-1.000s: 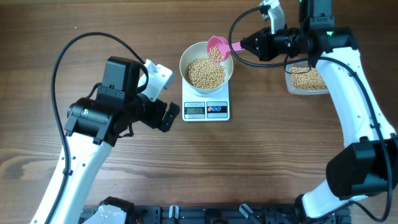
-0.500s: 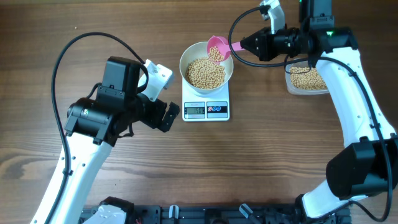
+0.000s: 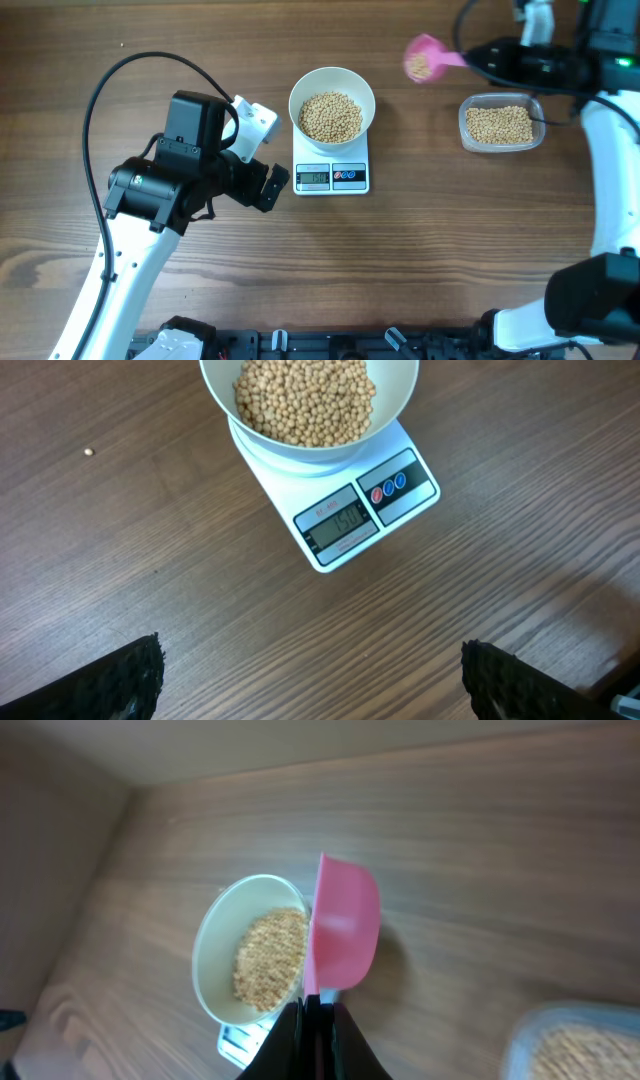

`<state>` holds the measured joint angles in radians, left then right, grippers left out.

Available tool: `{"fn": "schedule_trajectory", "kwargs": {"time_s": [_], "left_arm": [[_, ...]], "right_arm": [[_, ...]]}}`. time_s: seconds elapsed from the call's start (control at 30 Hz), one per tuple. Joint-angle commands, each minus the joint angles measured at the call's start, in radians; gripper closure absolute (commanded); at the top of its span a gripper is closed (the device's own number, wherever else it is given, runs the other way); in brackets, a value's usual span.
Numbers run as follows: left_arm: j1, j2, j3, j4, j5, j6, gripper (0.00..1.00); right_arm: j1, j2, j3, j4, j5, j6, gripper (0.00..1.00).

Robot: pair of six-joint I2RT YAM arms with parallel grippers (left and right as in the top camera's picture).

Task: Scoop item into bowl and weigh 150g on scale
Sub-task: 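Carry the scoop with the right gripper back to the soybean tub, then lower the pink scoop into the tub and release it with the right gripper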

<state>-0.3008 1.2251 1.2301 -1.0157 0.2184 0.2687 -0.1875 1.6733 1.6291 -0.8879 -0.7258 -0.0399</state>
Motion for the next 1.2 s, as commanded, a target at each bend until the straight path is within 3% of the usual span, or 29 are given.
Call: {"fn": "schedule_trajectory", "kwargs": {"time_s": [0.0,0.37,0.5,0.9,1.17], "left_arm": [[0.005,-0.002,0.011,0.002,0.006,0.013,0.00],[0.005,-0.002,0.011,0.002,0.006,0.013,0.00],[0.005,-0.002,0.011,0.002,0.006,0.013,0.00],[0.005,-0.002,0.011,0.002,0.006,0.013,0.00],[0.005,-0.002,0.011,0.002,0.006,0.013,0.00]], "right_arm": [[-0.103,-0.023,0.014,-0.100,0.087,-0.032,0.96],[-0.178,-0.023,0.014,-0.213,0.357,-0.032,0.96],[-0.172,-0.022,0.014,-0.209,0.508,0.051,0.96],[0.087,-0.022,0.014,-0.193,1.030,0.069,0.96],[0.132,-0.022,0.014,-0.186,1.050,0.066,0.96]]}}
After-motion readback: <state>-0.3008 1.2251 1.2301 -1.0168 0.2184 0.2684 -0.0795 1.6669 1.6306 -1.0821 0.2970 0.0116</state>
